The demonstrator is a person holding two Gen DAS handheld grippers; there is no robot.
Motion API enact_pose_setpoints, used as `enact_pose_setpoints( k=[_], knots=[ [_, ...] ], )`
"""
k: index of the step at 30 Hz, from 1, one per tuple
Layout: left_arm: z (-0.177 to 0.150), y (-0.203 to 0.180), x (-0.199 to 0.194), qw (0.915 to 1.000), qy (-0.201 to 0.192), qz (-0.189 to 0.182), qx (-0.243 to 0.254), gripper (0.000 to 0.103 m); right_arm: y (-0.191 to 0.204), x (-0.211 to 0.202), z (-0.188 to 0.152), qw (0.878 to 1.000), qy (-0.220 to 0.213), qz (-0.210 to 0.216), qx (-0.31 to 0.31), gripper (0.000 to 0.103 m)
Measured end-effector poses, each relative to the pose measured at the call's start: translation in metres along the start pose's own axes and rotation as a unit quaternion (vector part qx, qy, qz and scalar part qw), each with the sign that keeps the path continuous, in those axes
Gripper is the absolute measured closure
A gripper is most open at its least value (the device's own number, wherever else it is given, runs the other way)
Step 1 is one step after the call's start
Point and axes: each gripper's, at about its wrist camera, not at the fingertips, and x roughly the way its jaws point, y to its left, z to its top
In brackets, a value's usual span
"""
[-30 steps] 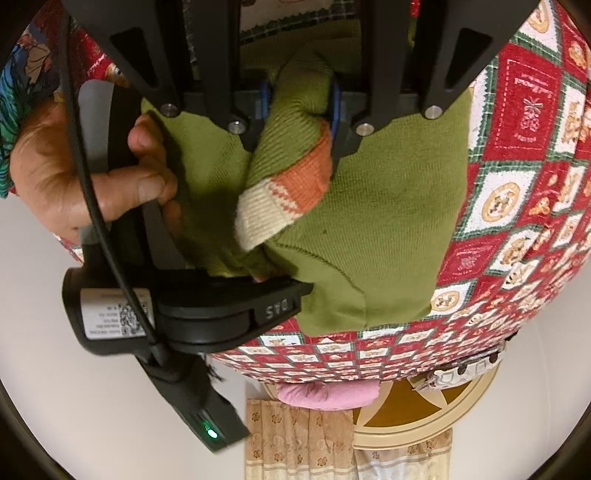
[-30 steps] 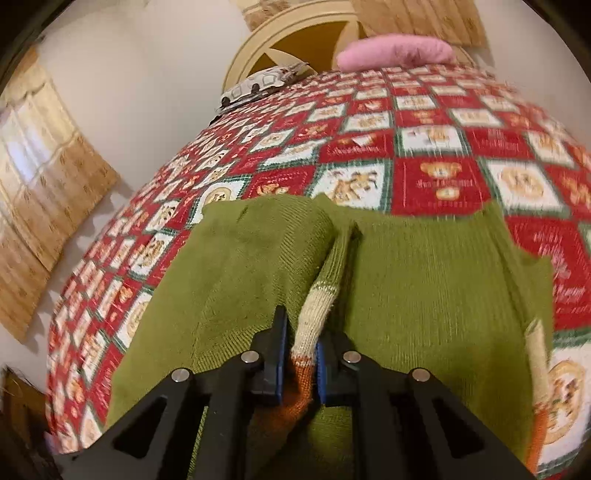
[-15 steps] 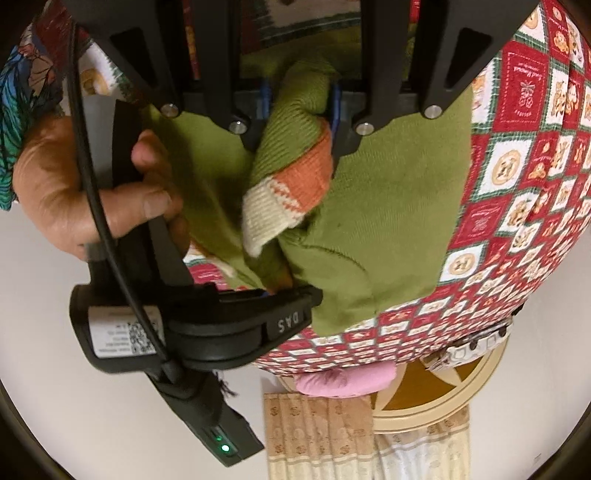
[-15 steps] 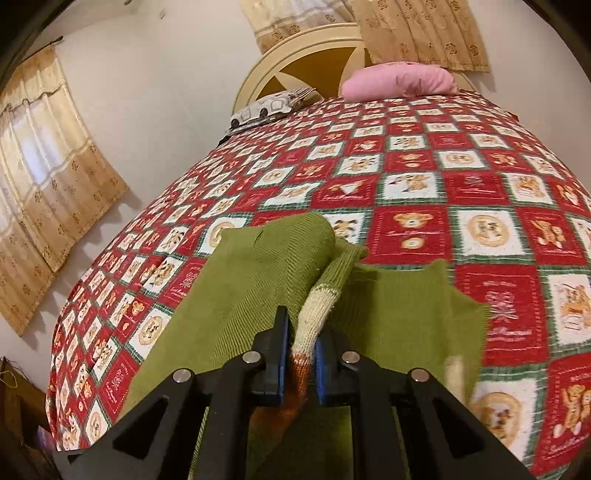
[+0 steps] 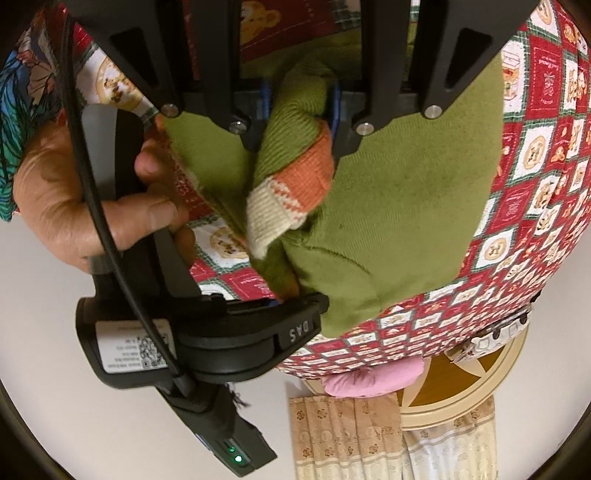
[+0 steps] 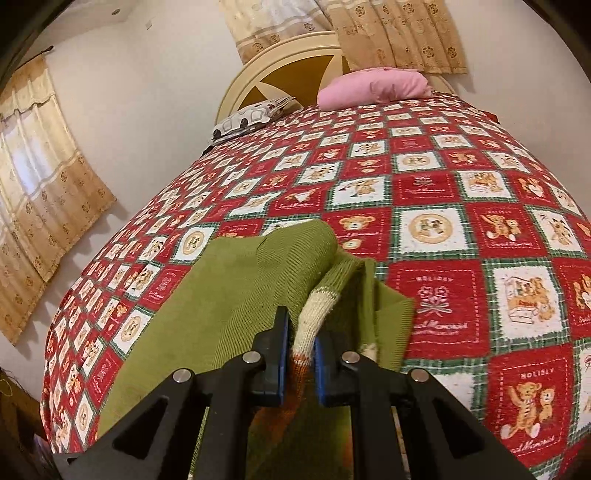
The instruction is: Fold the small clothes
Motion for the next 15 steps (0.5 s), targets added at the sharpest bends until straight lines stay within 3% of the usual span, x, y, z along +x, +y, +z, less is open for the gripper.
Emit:
enact_pose_setpoints(
  k=[15],
  knots=[
    [-0.002, -0.021, 0.018, 0.9998, 0.015, -0.006, 0.012, 0.079, -0.028, 0.008, -0.015, 0.999, 0.022, -0.022, 0.011, 0.092]
  ],
)
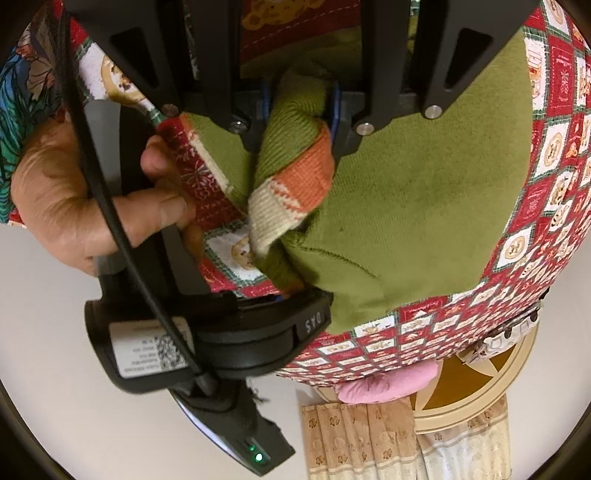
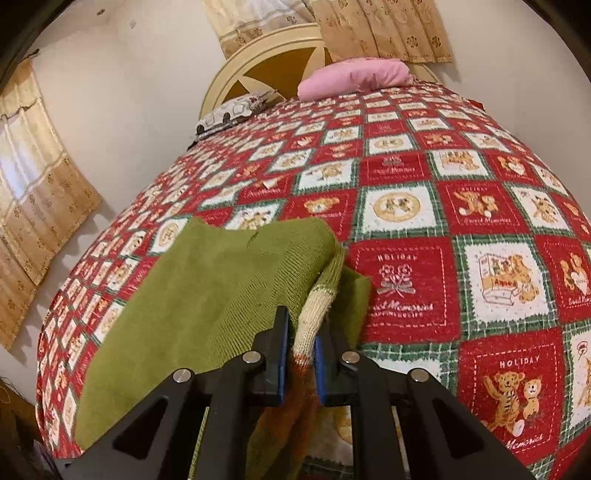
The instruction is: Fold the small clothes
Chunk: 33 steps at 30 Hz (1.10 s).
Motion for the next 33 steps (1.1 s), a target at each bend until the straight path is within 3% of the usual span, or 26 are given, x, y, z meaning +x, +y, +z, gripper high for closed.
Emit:
enact_pose_setpoints(
  k=[10, 13, 15, 17, 20, 22, 23, 26, 31, 33],
  knots=[
    [0.001, 0.014, 0.005, 0.9992, 0.001, -0.035, -0.020, 0.079, -0.003, 0.004, -0.004, 1.000, 0.010, -0.001, 0.002, 0.092],
    [0.001, 0.014, 0.005, 0.9989, 0.000, -0.043, -0.020, 0.079, -0.010, 0.005, 0.001, 0.999, 0.017, 0.022, 0.028, 0.089],
    [0.000, 0.014, 0.004, 0.9988, -0.001, -0.044, -0.019, 0.079, -0.021, 0.008, 0.007, 0.996, 0.020, 0.051, 0.066, 0.086],
    [-0.001, 0.015, 0.005, 0.9986, -0.001, -0.048, -0.024, 0.079, -0.030, 0.013, 0.015, 0.992, 0.019, 0.071, 0.100, 0.073],
    [-0.003, 0.021, 0.003, 0.9975, -0.002, -0.061, -0.035, 0.079, -0.034, 0.027, 0.029, 0.991, 0.022, 0.065, 0.117, 0.058],
    [-0.003, 0.021, 0.004, 0.9974, 0.000, -0.064, -0.034, 0.079, -0.026, 0.036, 0.034, 0.994, 0.029, 0.056, 0.093, 0.063],
    [-0.002, 0.020, 0.004, 0.9973, 0.000, -0.066, -0.031, 0.078, -0.019, 0.041, 0.036, 0.997, 0.032, 0.037, 0.067, 0.083],
    [-0.002, 0.013, 0.001, 0.9963, -0.007, -0.085, -0.011, 0.071, -0.010, 0.049, 0.038, 0.999, 0.036, -0.006, 0.036, 0.085],
    [-0.005, 0.022, -0.017, 0.9927, -0.008, -0.120, 0.011, 0.058, -0.030, 0.014, 0.029, 0.997, 0.001, -0.018, 0.076, 0.080],
    [-0.011, 0.036, -0.031, 0.9908, -0.019, -0.134, 0.005, 0.037, -0.035, -0.017, 0.020, 0.996, -0.020, -0.015, 0.087, 0.079]
  ],
)
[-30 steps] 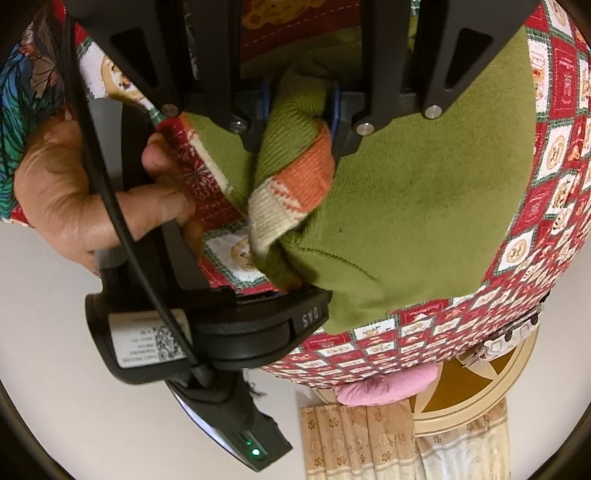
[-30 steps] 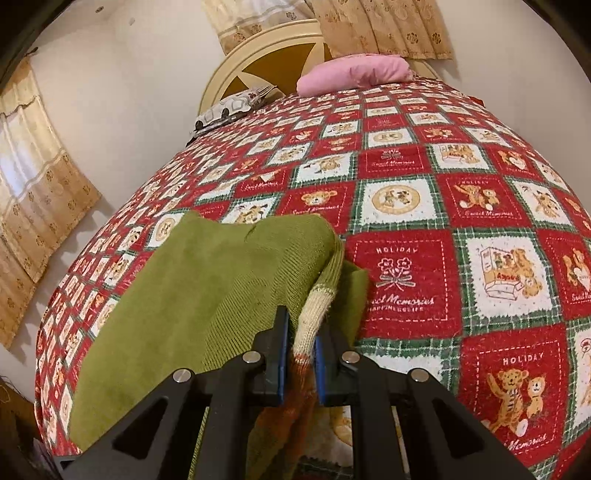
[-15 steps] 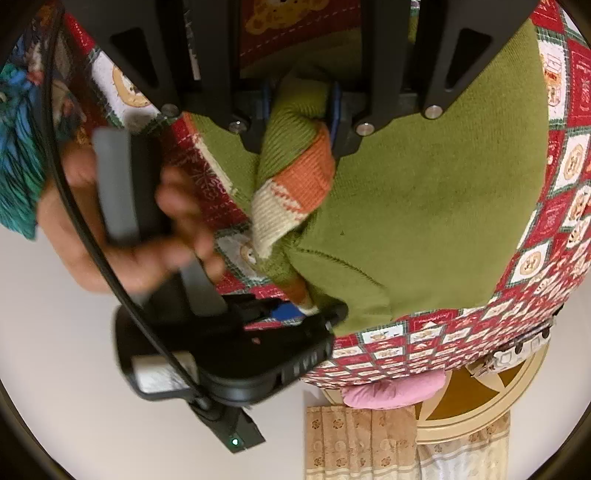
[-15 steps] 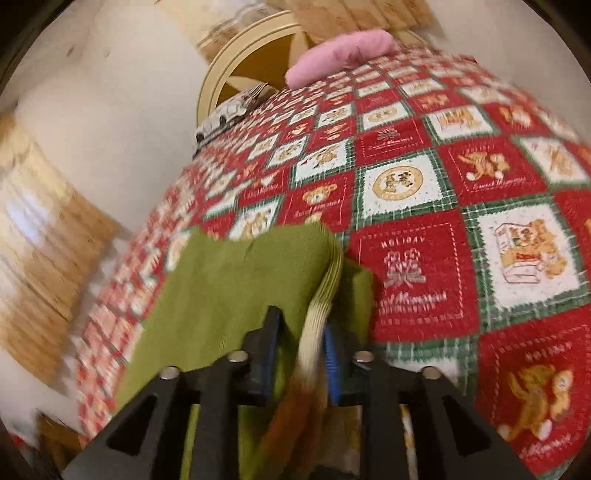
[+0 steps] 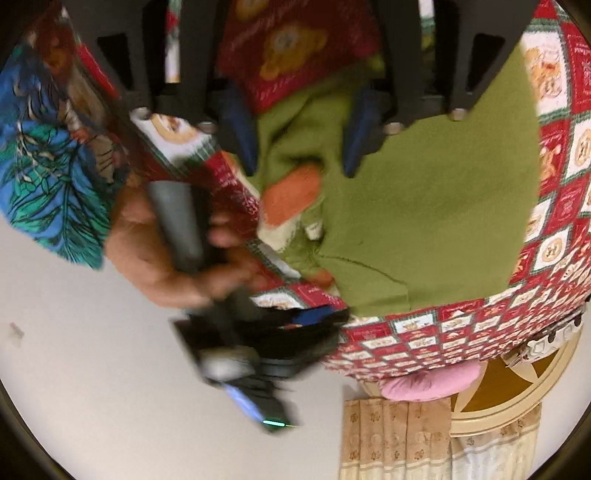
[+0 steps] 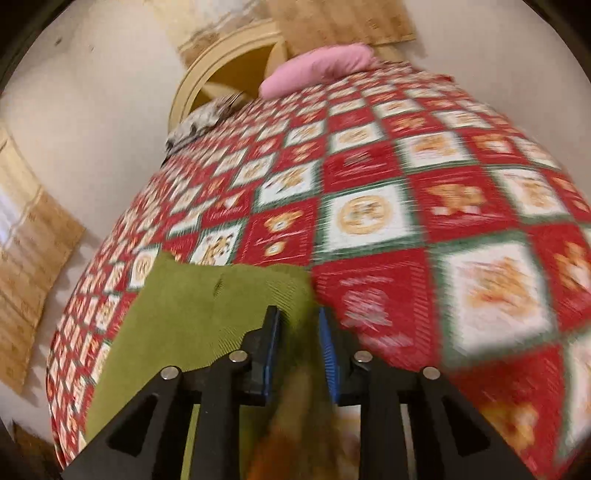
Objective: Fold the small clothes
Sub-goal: 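Open both grippers and release the folded sweater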
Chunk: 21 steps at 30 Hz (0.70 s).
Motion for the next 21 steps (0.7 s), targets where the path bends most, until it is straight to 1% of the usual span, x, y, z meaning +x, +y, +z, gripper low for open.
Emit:
enact_pose_setpoints(
  k=[1, 3, 6, 7, 9, 10, 11, 13, 14, 15, 16, 17, 18, 19, 20, 21],
  knots=[
    [-0.005, 0.006, -0.011, 0.9999, -0.009, 0.002, -0.005, 0.034, -0.001, -0.015, -0.006, 1.000, -0.005, 0.008, 0.002, 0.079],
    [-0.015, 0.016, -0.030, 0.9997, -0.022, 0.008, -0.005, 0.034, 0.002, -0.045, -0.023, 1.000, -0.006, 0.023, -0.002, 0.079],
    [-0.025, 0.025, -0.051, 0.9986, -0.044, 0.028, 0.001, 0.034, 0.018, -0.089, -0.057, 0.999, -0.012, 0.049, -0.020, 0.079],
    [-0.028, 0.030, -0.059, 0.9978, -0.054, 0.039, 0.000, 0.034, 0.028, -0.100, -0.068, 0.998, -0.014, 0.058, -0.030, 0.077],
    [-0.033, 0.040, -0.063, 0.9971, -0.051, 0.054, -0.012, 0.030, 0.046, -0.111, -0.082, 0.996, -0.014, 0.068, -0.058, 0.063],
    [-0.036, 0.045, -0.060, 0.9972, -0.043, 0.059, -0.018, 0.030, 0.060, -0.114, -0.088, 0.994, -0.014, 0.064, -0.083, 0.047],
    [-0.038, 0.048, -0.056, 0.9969, -0.034, 0.067, -0.022, 0.030, 0.070, -0.114, -0.092, 0.993, -0.014, 0.056, -0.105, 0.037],
    [-0.043, 0.055, -0.047, 0.9949, -0.013, 0.095, -0.031, 0.030, 0.092, -0.109, -0.097, 0.986, -0.004, 0.042, -0.159, 0.037],
    [-0.045, 0.058, -0.043, 0.9943, -0.007, 0.100, -0.037, 0.030, 0.102, -0.103, -0.101, 0.982, 0.006, 0.036, -0.187, 0.037],
    [-0.048, 0.060, -0.040, 0.9936, -0.001, 0.104, -0.044, 0.030, 0.110, -0.095, -0.105, 0.976, 0.018, 0.028, -0.217, 0.038],
    [-0.051, 0.063, -0.037, 0.9925, 0.006, 0.110, -0.052, 0.030, 0.117, -0.084, -0.111, 0.967, 0.036, 0.010, -0.251, 0.045],
    [-0.053, 0.066, -0.033, 0.9917, 0.009, 0.116, -0.056, 0.030, 0.120, -0.075, -0.117, 0.961, 0.052, -0.010, -0.270, 0.057],
    [-0.057, 0.069, -0.032, 0.9906, 0.014, 0.124, -0.058, 0.030, 0.120, -0.063, -0.124, 0.954, 0.077, -0.040, -0.287, 0.063],
    [-0.060, 0.072, -0.028, 0.9884, 0.025, 0.137, -0.061, 0.030, 0.118, -0.053, -0.132, 0.947, 0.096, -0.074, -0.298, 0.074],
    [-0.060, 0.076, -0.027, 0.9879, 0.033, 0.134, -0.071, 0.028, 0.115, -0.050, -0.137, 0.942, 0.103, -0.100, -0.304, 0.088],
    [-0.061, 0.082, -0.028, 0.9882, 0.032, 0.122, -0.086, 0.028, 0.108, -0.053, -0.143, 0.942, 0.103, -0.111, -0.299, 0.090]
  ],
)
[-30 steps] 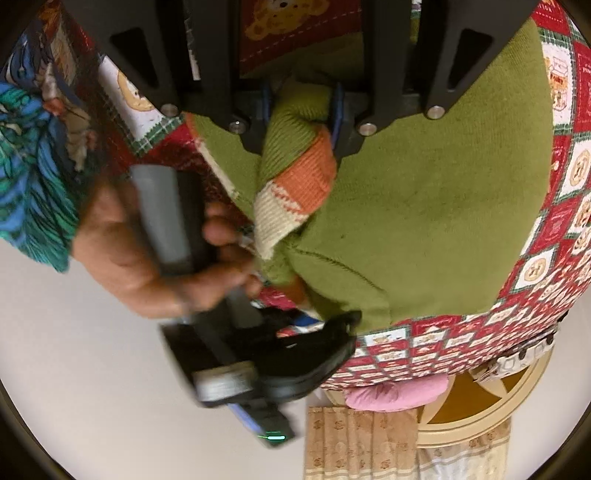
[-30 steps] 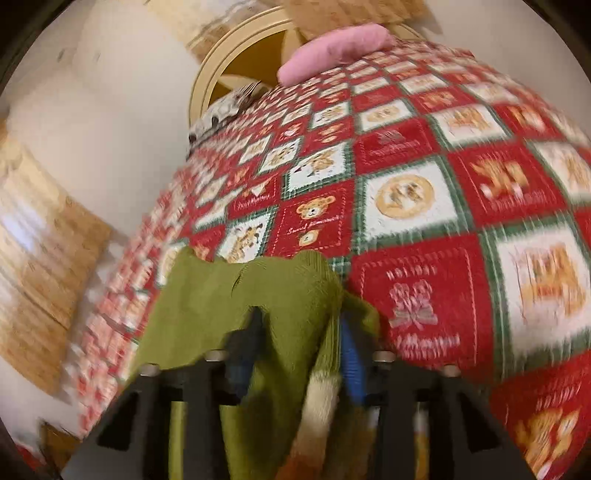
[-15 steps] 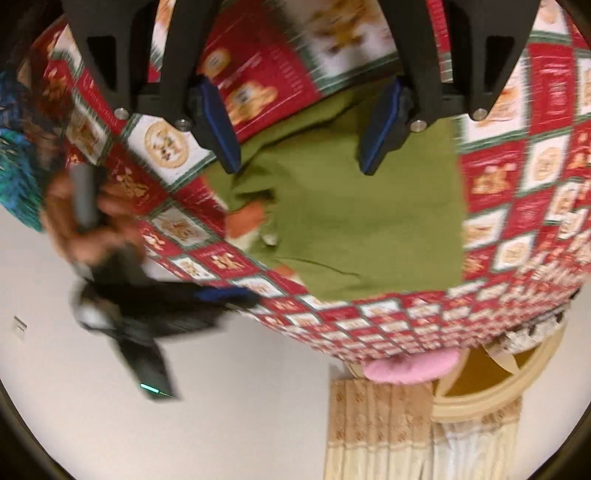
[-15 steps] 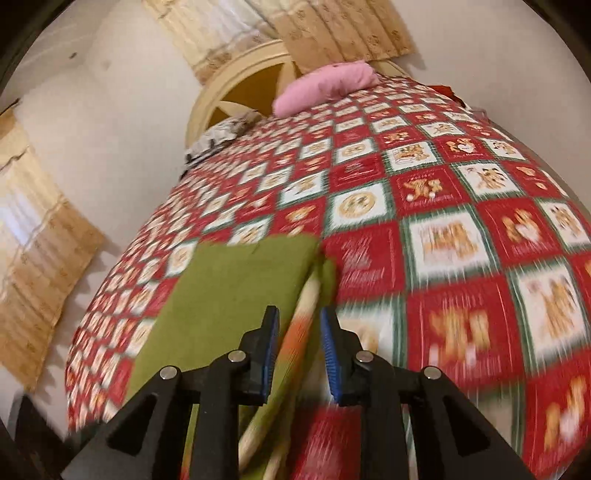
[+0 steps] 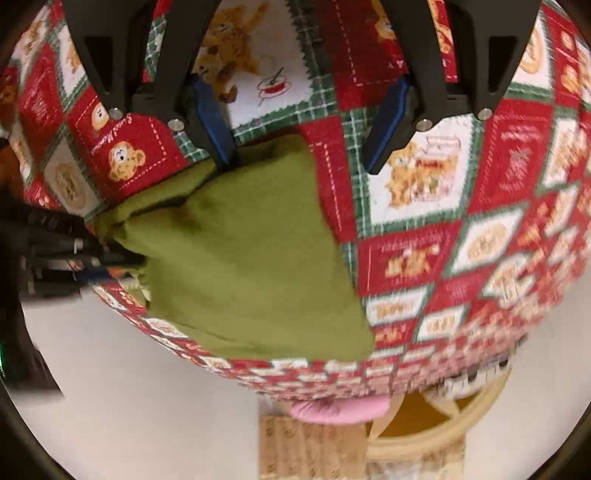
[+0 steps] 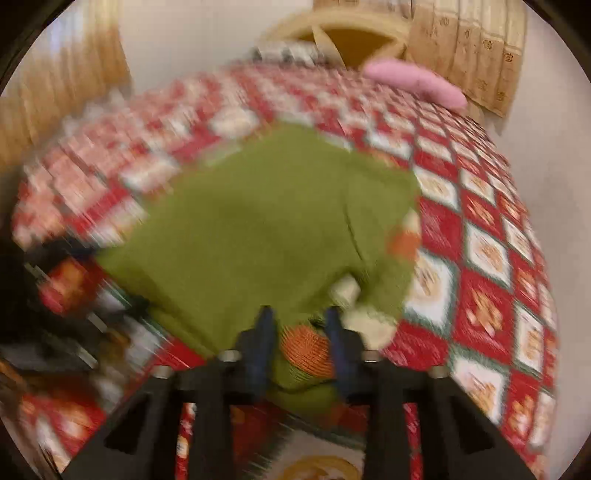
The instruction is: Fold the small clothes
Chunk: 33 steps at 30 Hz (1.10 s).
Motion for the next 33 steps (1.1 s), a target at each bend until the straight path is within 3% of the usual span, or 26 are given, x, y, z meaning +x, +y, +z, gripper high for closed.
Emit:
enact_pose_setpoints(
  k=[2, 4, 5, 6, 7, 9, 11, 12, 14, 15, 16, 18, 21, 25, 29, 33],
  knots=[
    [-0.001, 0.008, -0.005, 0.9998, -0.005, 0.000, -0.017, 0.028, -0.013, -0.010, -0.013, 0.999, -0.019, 0.021, 0.044, 0.093],
    [-0.002, 0.017, -0.004, 0.9992, -0.006, -0.004, -0.039, 0.028, -0.037, -0.024, -0.032, 0.985, -0.051, 0.080, 0.144, 0.095],
    [-0.002, 0.020, -0.004, 0.9988, -0.008, -0.007, -0.048, 0.028, -0.046, -0.027, -0.041, 0.973, -0.063, 0.110, 0.191, 0.095],
    [-0.002, 0.022, -0.005, 0.9983, -0.011, -0.009, -0.056, 0.028, -0.058, -0.027, -0.054, 0.953, -0.078, 0.148, 0.253, 0.095],
    [-0.003, 0.024, -0.004, 0.9981, -0.011, -0.011, -0.060, 0.028, -0.072, -0.020, -0.072, 0.924, -0.091, 0.186, 0.321, 0.095],
    [-0.004, 0.025, -0.003, 0.9979, -0.009, -0.015, -0.063, 0.028, -0.081, -0.004, -0.095, 0.882, -0.100, 0.234, 0.397, 0.096],
    [-0.004, 0.026, -0.003, 0.9978, -0.007, -0.019, -0.064, 0.028, -0.083, 0.000, -0.105, 0.863, -0.113, 0.253, 0.422, 0.097],
    [-0.005, 0.028, -0.004, 0.9977, -0.008, -0.021, -0.065, 0.028, -0.085, -0.004, -0.108, 0.862, -0.115, 0.255, 0.423, 0.097],
    [-0.006, 0.027, -0.007, 0.9982, -0.008, -0.016, -0.057, 0.028, -0.086, -0.011, -0.110, 0.872, -0.108, 0.231, 0.418, 0.096],
    [-0.006, 0.026, -0.008, 0.9988, -0.007, -0.010, -0.048, 0.028, -0.085, -0.016, -0.111, 0.884, -0.096, 0.202, 0.411, 0.089],
    [-0.007, 0.024, -0.011, 0.9993, -0.006, 0.001, -0.038, 0.027, -0.084, -0.023, -0.113, 0.895, -0.088, 0.173, 0.401, 0.074],
    [-0.009, 0.019, -0.018, 0.9994, -0.009, 0.030, -0.018, 0.028, -0.081, -0.042, -0.111, 0.918, -0.086, 0.108, 0.371, 0.072],
    [-0.008, 0.014, -0.029, 0.9974, -0.021, 0.067, 0.012, 0.028, -0.074, -0.070, -0.096, 0.939, -0.123, 0.056, 0.317, 0.072],
    [0.002, 0.015, -0.046, 0.9958, -0.036, 0.083, 0.014, 0.028, -0.060, -0.073, -0.051, 0.954, -0.151, 0.029, 0.258, 0.072],
    [0.007, 0.020, -0.050, 0.9952, -0.035, 0.091, 0.012, 0.027, -0.045, -0.047, 0.001, 0.964, -0.155, 0.021, 0.216, 0.072],
    [0.008, 0.027, -0.053, 0.9904, -0.036, 0.131, 0.027, 0.027, -0.036, -0.008, 0.023, 0.973, -0.124, 0.006, 0.194, 0.072]
  ],
)
